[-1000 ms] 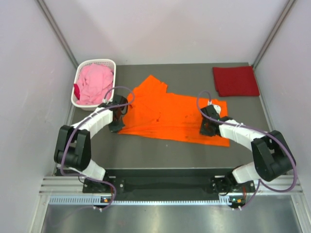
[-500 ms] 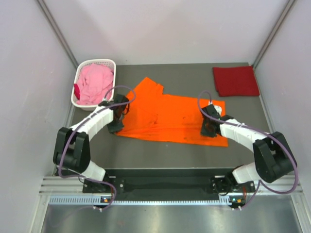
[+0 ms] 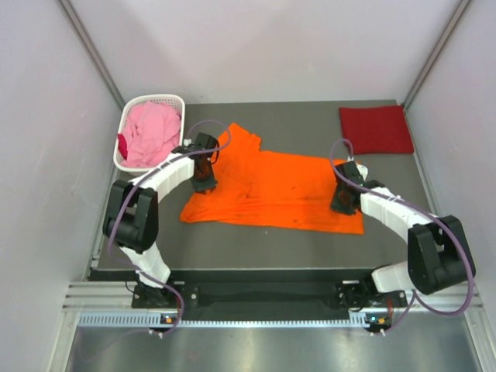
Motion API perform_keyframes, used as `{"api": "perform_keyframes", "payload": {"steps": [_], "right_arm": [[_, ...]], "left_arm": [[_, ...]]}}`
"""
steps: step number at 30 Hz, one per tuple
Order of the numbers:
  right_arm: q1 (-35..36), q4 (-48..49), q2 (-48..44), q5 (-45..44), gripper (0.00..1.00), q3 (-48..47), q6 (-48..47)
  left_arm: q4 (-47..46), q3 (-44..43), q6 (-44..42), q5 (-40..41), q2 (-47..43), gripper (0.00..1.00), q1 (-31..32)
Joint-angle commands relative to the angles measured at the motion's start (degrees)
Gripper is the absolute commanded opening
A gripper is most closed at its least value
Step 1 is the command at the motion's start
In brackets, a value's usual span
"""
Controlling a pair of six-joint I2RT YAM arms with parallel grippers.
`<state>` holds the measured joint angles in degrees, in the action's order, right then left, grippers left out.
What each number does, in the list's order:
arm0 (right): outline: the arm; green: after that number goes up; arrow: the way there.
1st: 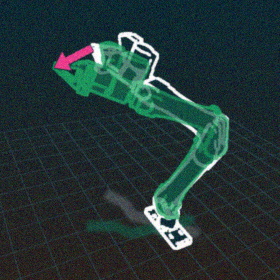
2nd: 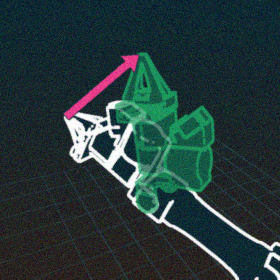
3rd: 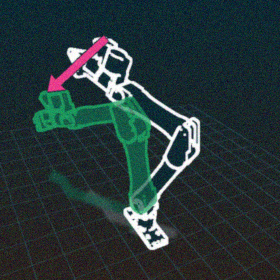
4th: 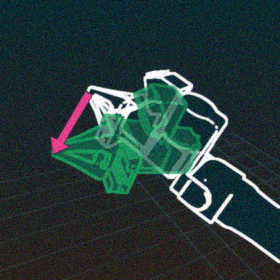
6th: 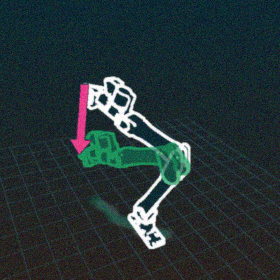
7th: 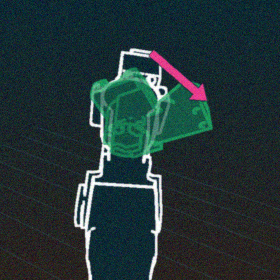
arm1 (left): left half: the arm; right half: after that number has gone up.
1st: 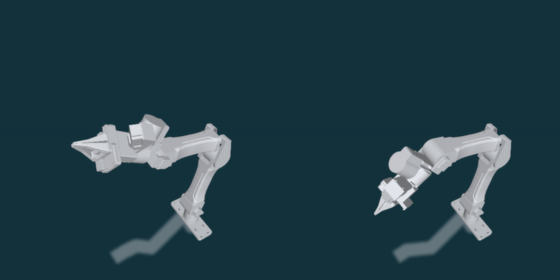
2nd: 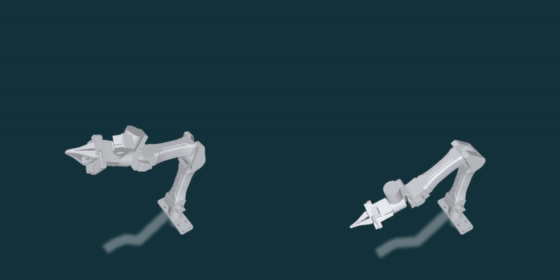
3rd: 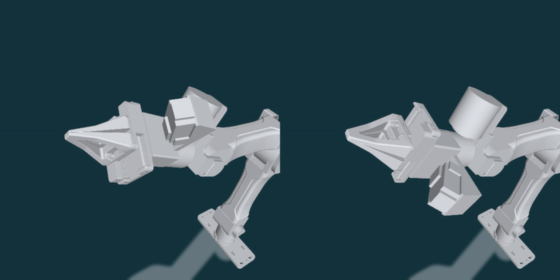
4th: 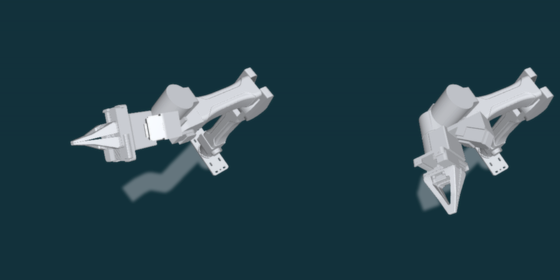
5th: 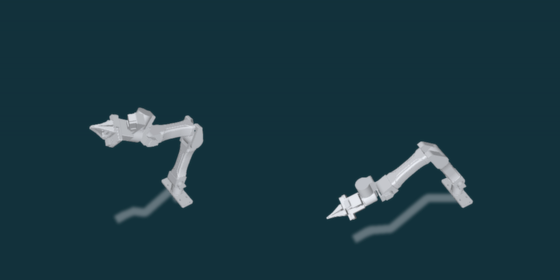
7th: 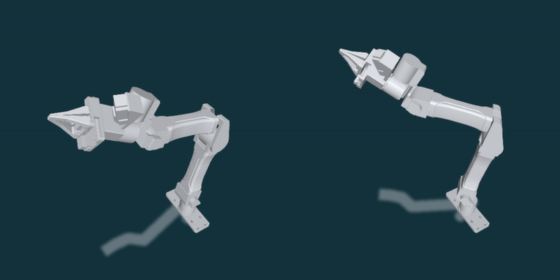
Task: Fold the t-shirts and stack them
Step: Fold the tshirt
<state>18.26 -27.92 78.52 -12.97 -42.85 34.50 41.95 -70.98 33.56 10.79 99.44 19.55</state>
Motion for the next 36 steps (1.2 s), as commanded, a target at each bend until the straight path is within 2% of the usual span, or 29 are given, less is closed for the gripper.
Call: {"api": "perform_keyframes", "payload": {"steps": [1, 4, 5, 9, 17, 21, 27, 32, 36], "right_arm": [[-3.65, -0.47, 0.49, -0.04, 0.24, 2.24, -0.05], [-7.78, -0.73, 0.50, -0.30, 0.24, 4.44, 0.21], [-8.76, -0.90, 0.14, -0.39, 0.24, 4.96, 0.48], [-10.26, -2.40, -2.23, -2.40, 0.27, 6.64, 2.76], [-11.93, -4.07, -7.06, -7.33, 0.27, 10.59, 9.35], [-12.11, -3.54, -8.91, -6.54, 0.29, 6.21, 6.47], [-13.60, -6.26, -2.59, -5.57, 0.30, -5.55, 2.77], [-14.13, -12.06, -0.30, -3.38, 0.32, -9.26, 5.48], [-17.02, -16.27, -3.37, 0.58, 0.36, -8.74, 8.99]], "left_arm": [[-9.50, 0.57, -1.04, -5.68, 0.49, 0.29, 0.40], [-8.75, -1.69, -0.69, -3.06, 5.49, 0.28, 0.40], [-7.34, -3.01, -0.69, 0.17, 8.55, 0.28, 0.40], [-4.78, -6.71, -1.48, 6.70, 13.49, 0.28, 0.14], [-5.39, -7.24, -0.78, 6.97, 16.23, 0.27, -1.36], [-6.00, -8.12, -0.60, 6.27, 16.49, 0.28, -1.45], [-4.52, -11.98, 0.80, 3.89, 16.49, 0.27, -1.45], [-3.81, -16.99, -0.77, 3.02, 13.86, 0.28, -1.18], [-4.51, -21.03, -2.18, 1.53, 12.71, 0.30, -0.66]]}}
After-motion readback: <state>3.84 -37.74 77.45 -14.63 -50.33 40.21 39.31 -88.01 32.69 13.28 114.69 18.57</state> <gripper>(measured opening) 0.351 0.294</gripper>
